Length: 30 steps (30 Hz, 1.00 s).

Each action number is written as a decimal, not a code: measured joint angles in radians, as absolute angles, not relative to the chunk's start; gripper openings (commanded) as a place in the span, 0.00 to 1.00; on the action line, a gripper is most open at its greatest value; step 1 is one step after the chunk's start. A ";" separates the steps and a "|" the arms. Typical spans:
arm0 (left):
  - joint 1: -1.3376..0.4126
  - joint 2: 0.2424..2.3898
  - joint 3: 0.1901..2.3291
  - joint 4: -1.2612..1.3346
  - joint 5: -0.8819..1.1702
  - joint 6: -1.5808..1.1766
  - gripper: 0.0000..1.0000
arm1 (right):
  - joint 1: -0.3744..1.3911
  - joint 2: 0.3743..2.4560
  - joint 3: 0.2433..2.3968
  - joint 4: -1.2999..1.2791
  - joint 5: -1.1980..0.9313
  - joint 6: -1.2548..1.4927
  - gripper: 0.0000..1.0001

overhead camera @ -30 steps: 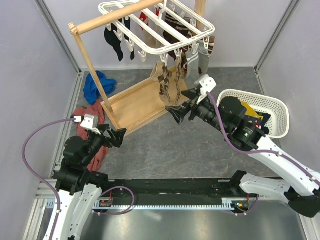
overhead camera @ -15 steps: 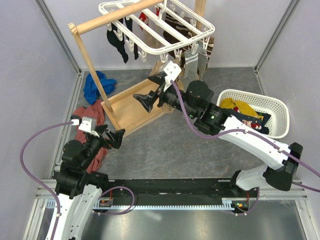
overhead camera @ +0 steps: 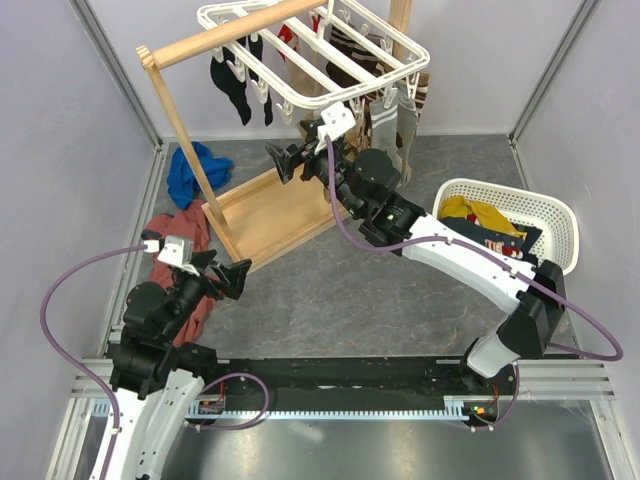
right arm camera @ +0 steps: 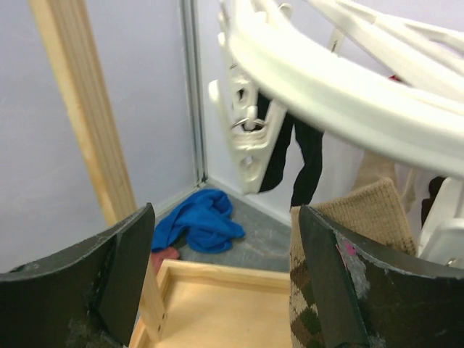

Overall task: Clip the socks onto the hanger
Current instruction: Open the clamp at the hanger.

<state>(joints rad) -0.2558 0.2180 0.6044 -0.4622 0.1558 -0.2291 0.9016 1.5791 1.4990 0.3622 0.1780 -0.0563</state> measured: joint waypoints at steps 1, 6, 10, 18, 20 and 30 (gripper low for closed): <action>-0.256 0.220 0.604 -0.462 0.157 -0.229 0.99 | 0.897 1.585 1.500 0.376 0.182 -0.052 0.84; -0.260 0.242 0.604 -0.462 0.160 -0.229 0.99 | 0.881 1.608 1.507 0.434 0.186 -0.036 0.75; -0.260 0.265 0.604 -0.462 0.161 -0.229 0.99 | 0.881 1.620 1.522 0.463 0.179 -0.027 0.65; -0.260 0.307 0.619 -0.464 0.180 -0.229 0.99 | 0.875 1.621 1.529 0.502 0.170 -0.015 0.45; -0.260 0.329 0.650 -0.470 0.186 -0.229 0.99 | 0.873 1.621 1.529 0.506 0.167 -0.012 0.40; -0.260 0.514 0.913 -0.443 0.197 -0.230 0.98 | 0.872 1.621 1.528 0.508 0.136 0.024 0.13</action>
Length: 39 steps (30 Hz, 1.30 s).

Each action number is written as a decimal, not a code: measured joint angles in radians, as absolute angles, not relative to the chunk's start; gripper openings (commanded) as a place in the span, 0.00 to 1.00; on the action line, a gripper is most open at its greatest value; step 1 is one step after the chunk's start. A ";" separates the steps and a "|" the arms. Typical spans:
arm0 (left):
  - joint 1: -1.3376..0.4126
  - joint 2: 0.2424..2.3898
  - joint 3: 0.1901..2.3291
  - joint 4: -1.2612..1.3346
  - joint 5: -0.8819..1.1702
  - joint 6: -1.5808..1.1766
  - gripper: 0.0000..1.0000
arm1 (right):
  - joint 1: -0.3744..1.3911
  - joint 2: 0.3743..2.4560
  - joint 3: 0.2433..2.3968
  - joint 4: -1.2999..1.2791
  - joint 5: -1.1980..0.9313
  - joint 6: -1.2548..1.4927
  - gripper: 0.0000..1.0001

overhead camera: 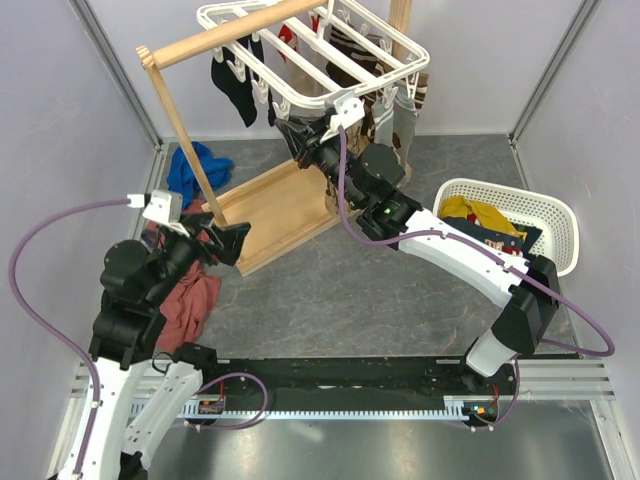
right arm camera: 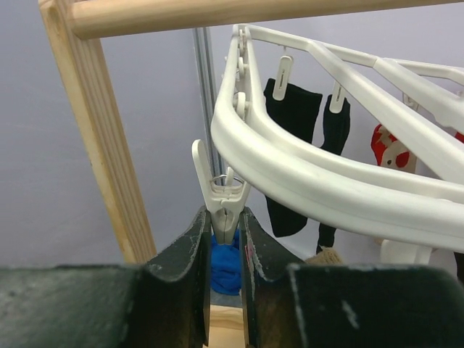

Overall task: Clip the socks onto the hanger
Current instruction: Open the clamp at the hanger.

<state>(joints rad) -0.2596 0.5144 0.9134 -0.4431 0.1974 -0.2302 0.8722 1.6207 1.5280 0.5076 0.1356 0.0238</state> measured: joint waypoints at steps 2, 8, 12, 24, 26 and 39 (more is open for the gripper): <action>-0.260 0.570 0.992 -0.435 0.213 -0.231 0.98 | 0.872 1.620 1.526 0.507 0.126 0.030 0.11; -0.260 0.750 1.208 -0.396 0.265 -0.249 0.96 | 0.864 1.602 1.505 0.490 0.081 0.039 0.05; -0.260 0.865 1.291 -0.327 0.340 -0.262 0.95 | 0.834 1.575 1.486 0.485 0.025 0.100 0.03; -0.260 1.166 1.480 -0.147 0.561 -0.352 0.91 | 0.690 1.557 1.478 0.487 -0.223 0.381 0.03; -0.260 1.192 1.515 -0.133 0.559 -0.371 0.90 | 0.686 1.557 1.478 0.486 -0.236 0.398 0.02; -0.297 1.252 1.613 -0.126 0.451 -0.429 0.81 | 0.727 1.557 1.478 0.448 -0.163 0.308 0.03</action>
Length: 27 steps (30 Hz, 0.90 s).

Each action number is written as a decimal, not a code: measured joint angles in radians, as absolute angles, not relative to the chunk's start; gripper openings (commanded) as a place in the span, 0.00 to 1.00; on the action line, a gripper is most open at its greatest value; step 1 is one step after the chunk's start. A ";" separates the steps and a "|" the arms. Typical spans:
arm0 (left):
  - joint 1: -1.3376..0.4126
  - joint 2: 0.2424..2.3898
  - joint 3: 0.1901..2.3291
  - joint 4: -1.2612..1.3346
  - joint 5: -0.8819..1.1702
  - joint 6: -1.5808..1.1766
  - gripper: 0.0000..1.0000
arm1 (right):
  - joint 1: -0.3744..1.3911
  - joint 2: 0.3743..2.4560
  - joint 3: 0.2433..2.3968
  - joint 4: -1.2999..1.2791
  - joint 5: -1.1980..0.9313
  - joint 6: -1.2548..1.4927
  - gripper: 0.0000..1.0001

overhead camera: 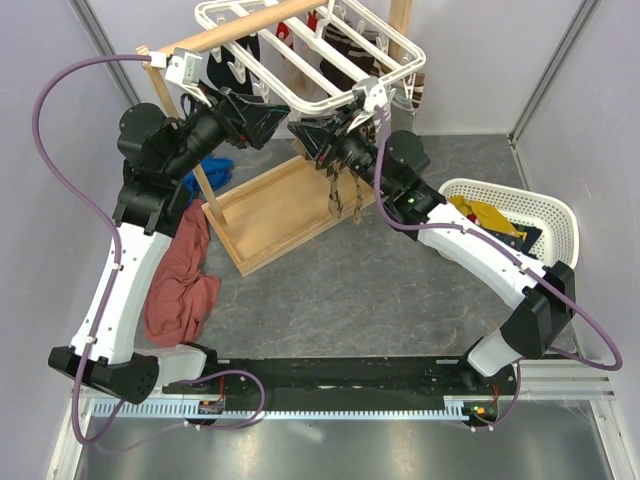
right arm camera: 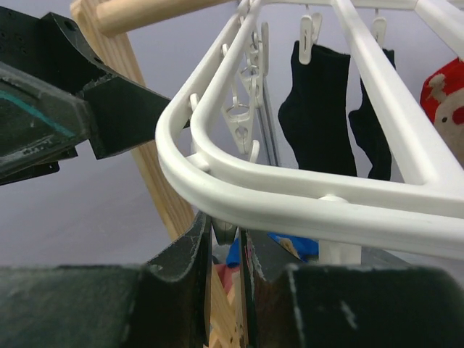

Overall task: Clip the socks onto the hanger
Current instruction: Open the clamp at the hanger.

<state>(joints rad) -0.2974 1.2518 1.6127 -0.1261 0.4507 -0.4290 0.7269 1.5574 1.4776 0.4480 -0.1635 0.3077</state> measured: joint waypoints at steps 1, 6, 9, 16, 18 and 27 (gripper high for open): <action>-0.308 1.255 1.614 -0.137 0.430 -0.428 0.80 | 0.740 1.557 1.478 0.438 -0.134 0.282 0.03; -0.375 1.258 1.624 -0.186 0.310 -0.398 0.77 | 0.792 1.557 1.471 0.420 -0.031 0.192 0.02; -0.414 1.258 1.624 -0.208 0.226 -0.369 0.76 | 0.811 1.557 1.466 0.418 0.017 0.155 0.02; -0.440 1.248 1.603 -0.223 0.152 -0.325 0.72 | 0.815 1.557 1.465 0.418 0.046 0.122 0.02; -0.431 1.246 1.600 -0.228 0.160 -0.321 0.70 | 0.815 1.557 1.465 0.413 0.039 0.122 0.02; -0.347 1.251 1.599 -0.232 0.284 -0.362 0.59 | 0.815 1.557 1.465 0.402 0.039 0.122 0.03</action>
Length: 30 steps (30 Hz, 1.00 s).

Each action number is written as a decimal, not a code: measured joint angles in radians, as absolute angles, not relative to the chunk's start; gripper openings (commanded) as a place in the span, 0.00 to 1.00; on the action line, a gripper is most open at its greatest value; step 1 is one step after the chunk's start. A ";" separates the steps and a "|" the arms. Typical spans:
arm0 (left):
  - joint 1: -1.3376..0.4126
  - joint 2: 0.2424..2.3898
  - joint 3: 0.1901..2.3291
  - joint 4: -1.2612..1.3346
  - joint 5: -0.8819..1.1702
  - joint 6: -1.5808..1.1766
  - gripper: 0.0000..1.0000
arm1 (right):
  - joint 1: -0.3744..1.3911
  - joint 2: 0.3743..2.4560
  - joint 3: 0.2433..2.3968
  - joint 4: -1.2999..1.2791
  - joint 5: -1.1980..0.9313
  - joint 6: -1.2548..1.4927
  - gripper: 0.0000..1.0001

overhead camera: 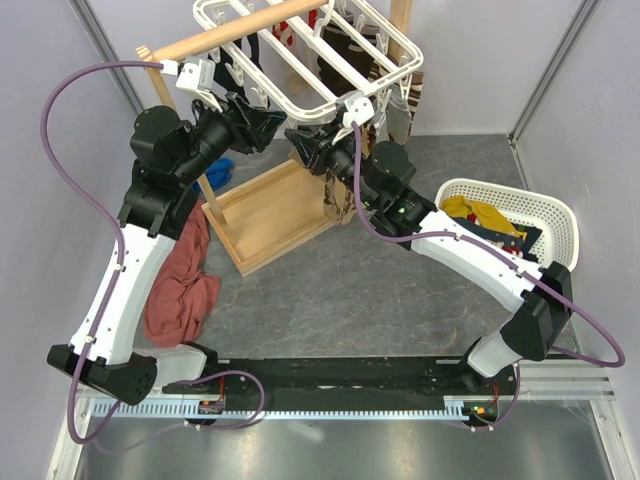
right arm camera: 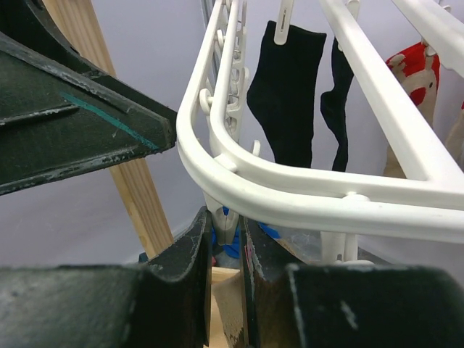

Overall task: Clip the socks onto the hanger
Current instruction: Open the clamp at the hanger.

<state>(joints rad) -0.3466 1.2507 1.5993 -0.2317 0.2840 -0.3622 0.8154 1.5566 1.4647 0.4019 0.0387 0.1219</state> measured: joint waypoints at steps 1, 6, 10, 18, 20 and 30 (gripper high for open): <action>-0.348 1.251 1.599 -0.233 0.295 -0.365 0.59 | 0.815 1.557 1.465 0.402 0.039 0.121 0.03; -0.349 1.251 1.599 -0.233 0.327 -0.371 0.53 | 0.815 1.557 1.465 0.401 0.040 0.114 0.03; -0.349 1.256 1.599 -0.238 0.326 -0.373 0.48 | 0.815 1.557 1.465 0.402 0.039 0.115 0.04; -0.353 1.282 1.599 -0.262 0.311 -0.378 0.46 | 0.815 1.557 1.465 0.393 0.031 0.107 0.04; -0.356 1.285 1.601 -0.262 0.306 -0.381 0.46 | 0.817 1.557 1.465 0.393 0.030 0.101 0.05; -0.424 1.317 1.621 -0.282 0.224 -0.396 0.31 | 0.834 1.557 1.471 0.387 0.034 0.057 0.09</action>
